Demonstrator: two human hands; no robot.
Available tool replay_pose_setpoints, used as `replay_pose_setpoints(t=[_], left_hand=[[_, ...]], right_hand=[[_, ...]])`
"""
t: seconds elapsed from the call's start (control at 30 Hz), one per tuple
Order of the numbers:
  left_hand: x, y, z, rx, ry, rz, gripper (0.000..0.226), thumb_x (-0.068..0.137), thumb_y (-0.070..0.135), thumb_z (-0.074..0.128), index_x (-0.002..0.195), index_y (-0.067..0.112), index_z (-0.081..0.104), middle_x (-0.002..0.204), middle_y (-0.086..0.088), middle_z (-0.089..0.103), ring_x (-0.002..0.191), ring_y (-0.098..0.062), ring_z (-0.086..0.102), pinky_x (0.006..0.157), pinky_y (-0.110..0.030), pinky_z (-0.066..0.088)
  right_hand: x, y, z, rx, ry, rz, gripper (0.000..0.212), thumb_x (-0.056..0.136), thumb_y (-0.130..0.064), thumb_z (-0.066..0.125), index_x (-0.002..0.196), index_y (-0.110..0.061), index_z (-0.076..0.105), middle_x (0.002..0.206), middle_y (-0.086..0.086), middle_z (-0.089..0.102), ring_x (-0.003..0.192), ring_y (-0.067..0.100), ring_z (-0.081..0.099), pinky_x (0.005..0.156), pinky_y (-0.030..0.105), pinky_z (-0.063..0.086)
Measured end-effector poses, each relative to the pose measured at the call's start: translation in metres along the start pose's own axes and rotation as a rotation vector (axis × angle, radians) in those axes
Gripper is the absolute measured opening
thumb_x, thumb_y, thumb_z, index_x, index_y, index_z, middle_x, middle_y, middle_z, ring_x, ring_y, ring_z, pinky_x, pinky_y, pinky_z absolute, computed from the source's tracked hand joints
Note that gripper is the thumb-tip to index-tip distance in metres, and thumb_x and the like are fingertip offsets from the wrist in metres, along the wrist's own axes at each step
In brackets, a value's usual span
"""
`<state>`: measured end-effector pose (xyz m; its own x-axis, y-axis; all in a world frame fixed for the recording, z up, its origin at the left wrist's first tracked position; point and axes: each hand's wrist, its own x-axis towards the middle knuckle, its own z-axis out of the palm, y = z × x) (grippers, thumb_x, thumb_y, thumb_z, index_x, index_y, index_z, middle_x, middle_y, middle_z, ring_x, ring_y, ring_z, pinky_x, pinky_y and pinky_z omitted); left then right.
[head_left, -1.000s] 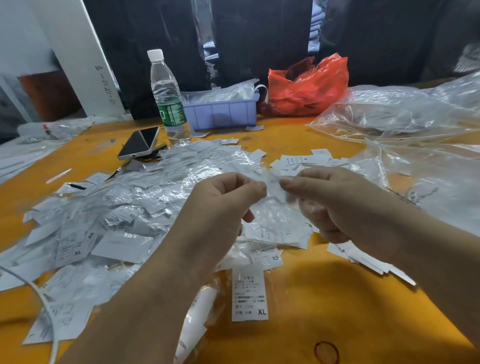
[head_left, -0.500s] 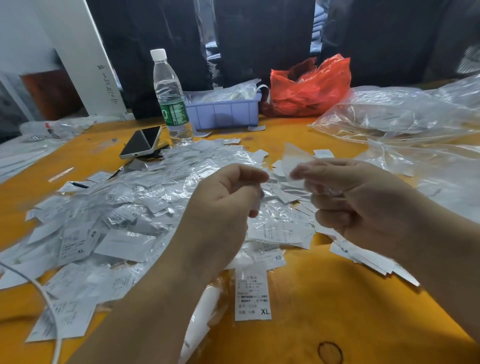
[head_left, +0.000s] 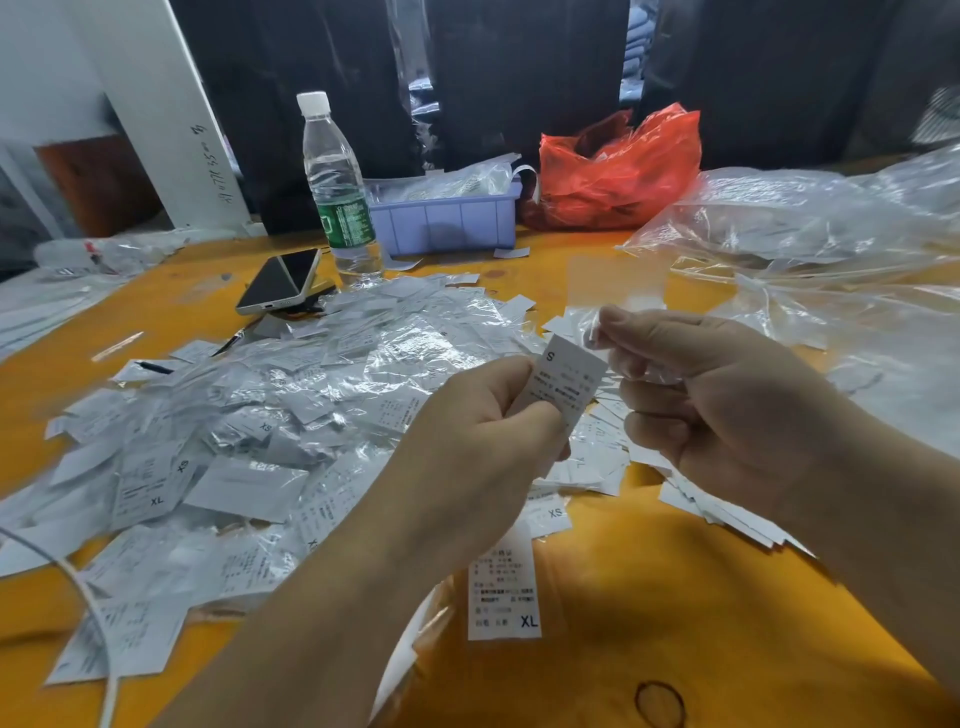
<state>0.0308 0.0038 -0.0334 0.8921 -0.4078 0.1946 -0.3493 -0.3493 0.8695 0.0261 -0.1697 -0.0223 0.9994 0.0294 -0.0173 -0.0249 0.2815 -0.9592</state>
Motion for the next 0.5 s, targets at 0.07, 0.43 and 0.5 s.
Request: replay_pose_setpoints(t=[0.07, 0.43, 0.5], left_hand=[[0.0001, 0.0003, 0.0026, -0.025, -0.009, -0.017, 0.028, 0.078, 0.034, 0.045, 0.087, 0.019, 0.065, 0.067, 0.001, 0.059, 0.061, -0.005, 0.053, 0.057, -0.022, 0.043], [-0.0005, 0.0027, 0.0071, 0.081, -0.009, -0.007, 0.04, 0.078, 0.038, 0.042, 0.085, 0.003, 0.061, 0.061, 0.0, 0.046, 0.057, -0.012, 0.042, 0.058, -0.032, 0.034], [0.0, 0.0022, 0.0065, 0.099, 0.012, -0.017, 0.045, 0.078, 0.041, 0.042, 0.087, 0.002, 0.062, 0.064, -0.002, 0.047, 0.058, -0.012, 0.043, 0.057, -0.031, 0.034]], right_hand=[[-0.0003, 0.0009, 0.0011, -0.003, 0.016, -0.017, 0.017, 0.07, -0.029, 0.072, 0.07, -0.012, 0.074, 0.061, -0.001, 0.035, 0.043, 0.008, 0.019, 0.036, 0.019, 0.023], [-0.0038, 0.004, 0.0064, -0.055, 0.039, -0.063, 0.023, 0.063, -0.03, 0.075, 0.072, -0.009, 0.074, 0.055, 0.0, 0.032, 0.039, 0.008, 0.02, 0.037, 0.02, 0.022], [-0.0045, 0.0036, 0.0078, -0.075, 0.035, -0.071, 0.027, 0.062, -0.028, 0.074, 0.077, -0.006, 0.072, 0.055, 0.001, 0.031, 0.039, 0.008, 0.019, 0.037, 0.02, 0.022]])
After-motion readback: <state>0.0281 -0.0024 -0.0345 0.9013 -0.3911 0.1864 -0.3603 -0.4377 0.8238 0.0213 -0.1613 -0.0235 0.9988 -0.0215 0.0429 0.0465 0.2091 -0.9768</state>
